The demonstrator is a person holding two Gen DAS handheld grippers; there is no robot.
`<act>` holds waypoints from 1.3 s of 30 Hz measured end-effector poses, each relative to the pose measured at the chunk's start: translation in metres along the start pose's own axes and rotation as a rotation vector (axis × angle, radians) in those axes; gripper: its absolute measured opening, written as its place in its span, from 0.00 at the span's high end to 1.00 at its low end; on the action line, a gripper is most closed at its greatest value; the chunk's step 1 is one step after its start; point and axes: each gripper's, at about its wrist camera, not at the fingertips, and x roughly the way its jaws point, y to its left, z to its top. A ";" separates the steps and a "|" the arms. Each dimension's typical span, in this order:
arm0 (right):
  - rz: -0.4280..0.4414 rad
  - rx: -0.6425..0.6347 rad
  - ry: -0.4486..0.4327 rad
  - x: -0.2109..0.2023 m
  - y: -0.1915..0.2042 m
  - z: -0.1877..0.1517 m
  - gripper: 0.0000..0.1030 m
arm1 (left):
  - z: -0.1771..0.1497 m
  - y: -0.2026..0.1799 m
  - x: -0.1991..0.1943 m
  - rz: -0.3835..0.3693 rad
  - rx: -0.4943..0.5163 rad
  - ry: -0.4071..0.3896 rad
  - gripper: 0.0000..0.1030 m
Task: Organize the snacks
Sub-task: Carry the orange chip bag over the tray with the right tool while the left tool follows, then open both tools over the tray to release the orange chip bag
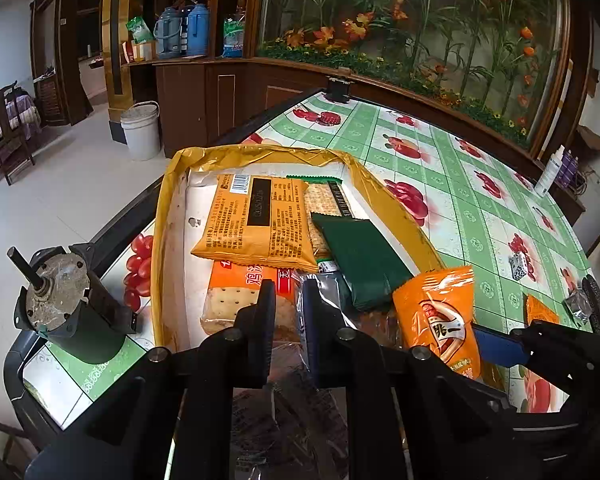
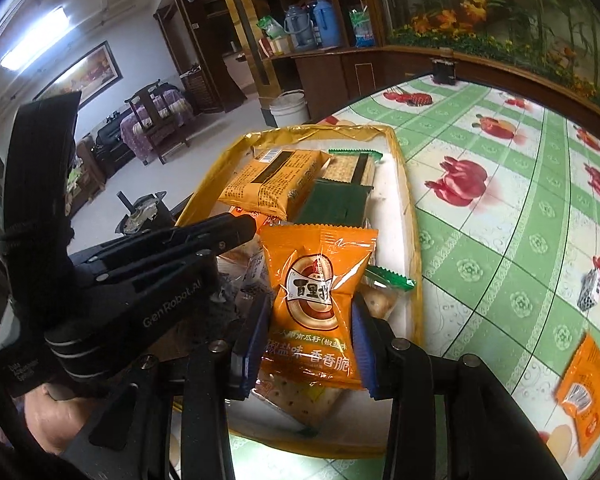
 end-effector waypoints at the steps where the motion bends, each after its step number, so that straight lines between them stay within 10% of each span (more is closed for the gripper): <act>1: 0.001 0.002 -0.004 0.000 0.000 -0.001 0.59 | -0.001 0.000 -0.001 0.002 0.002 -0.005 0.89; 17: 0.002 0.018 -0.030 -0.001 -0.005 -0.004 0.53 | 0.001 0.002 -0.002 -0.005 0.008 -0.012 0.88; 27: 0.044 0.035 -0.049 -0.012 -0.006 -0.001 0.41 | 0.005 0.007 -0.014 -0.010 -0.013 -0.050 0.48; 39: 0.066 0.028 -0.089 -0.035 -0.003 0.003 0.38 | 0.011 0.003 -0.036 0.007 0.003 -0.118 0.29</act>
